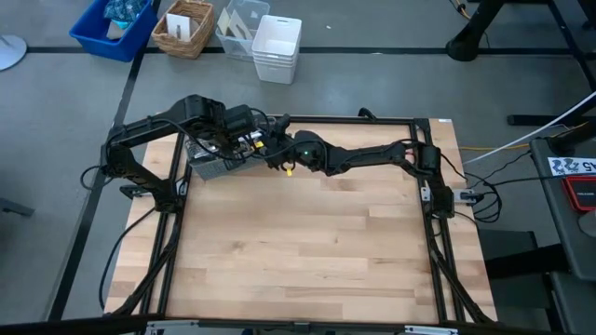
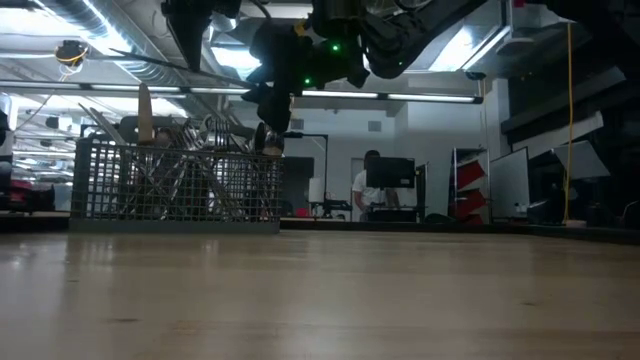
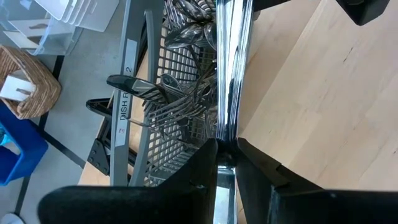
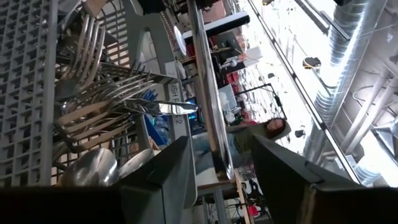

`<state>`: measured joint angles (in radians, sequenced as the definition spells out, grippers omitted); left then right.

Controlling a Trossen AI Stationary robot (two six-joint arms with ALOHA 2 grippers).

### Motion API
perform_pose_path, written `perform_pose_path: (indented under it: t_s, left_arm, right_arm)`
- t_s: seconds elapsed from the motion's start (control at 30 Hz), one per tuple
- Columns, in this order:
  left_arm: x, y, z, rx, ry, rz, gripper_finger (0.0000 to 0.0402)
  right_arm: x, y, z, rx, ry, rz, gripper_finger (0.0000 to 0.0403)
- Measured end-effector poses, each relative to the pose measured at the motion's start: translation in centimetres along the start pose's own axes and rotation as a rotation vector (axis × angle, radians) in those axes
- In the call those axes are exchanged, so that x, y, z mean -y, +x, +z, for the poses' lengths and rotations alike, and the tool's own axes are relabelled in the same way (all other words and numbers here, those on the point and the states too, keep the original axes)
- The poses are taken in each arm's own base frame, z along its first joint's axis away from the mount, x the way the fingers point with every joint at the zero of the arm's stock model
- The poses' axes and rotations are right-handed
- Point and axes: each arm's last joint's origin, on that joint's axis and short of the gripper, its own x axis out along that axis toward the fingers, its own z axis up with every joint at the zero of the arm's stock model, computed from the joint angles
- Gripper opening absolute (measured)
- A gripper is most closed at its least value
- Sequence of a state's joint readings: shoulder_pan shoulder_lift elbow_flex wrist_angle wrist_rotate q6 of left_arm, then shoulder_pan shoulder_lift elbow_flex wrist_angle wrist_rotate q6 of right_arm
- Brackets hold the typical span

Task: Sort silverware
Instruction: Put the silver table knife into the silverware rack

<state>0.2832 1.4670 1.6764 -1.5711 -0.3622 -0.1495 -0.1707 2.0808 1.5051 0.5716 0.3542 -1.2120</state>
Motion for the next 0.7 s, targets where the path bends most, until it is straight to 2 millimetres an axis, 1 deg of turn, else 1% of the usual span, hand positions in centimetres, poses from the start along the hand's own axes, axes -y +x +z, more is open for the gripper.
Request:
perform_pose_path:
  t_s: [0.07,0.17,0.47,0.53,0.7]
  left_arm:
    - [0.00,0.00,0.00,0.000,0.000,0.000,0.0043]
    - [0.00,0.00,0.00,0.000,0.000,0.000,0.0043]
    - [0.00,0.00,0.00,0.000,0.000,0.001,0.0043]
    - [-0.02,-0.01,0.00,0.002,0.000,0.004,0.0043]
    - [0.01,0.00,0.01,0.001,0.000,0.001,0.0043]
  right_arm:
    - [0.01,0.01,-0.02,0.000,0.000,0.000,0.0171]
    - [-0.01,0.01,0.01,0.008,0.001,0.004,0.0148]
    - [-0.10,0.00,0.01,0.012,0.045,0.014,0.0045]
    - [-0.39,0.01,-0.07,0.008,0.044,0.030,0.0026]
    - [-0.60,0.01,-0.13,-0.001,0.043,0.046,0.0021]
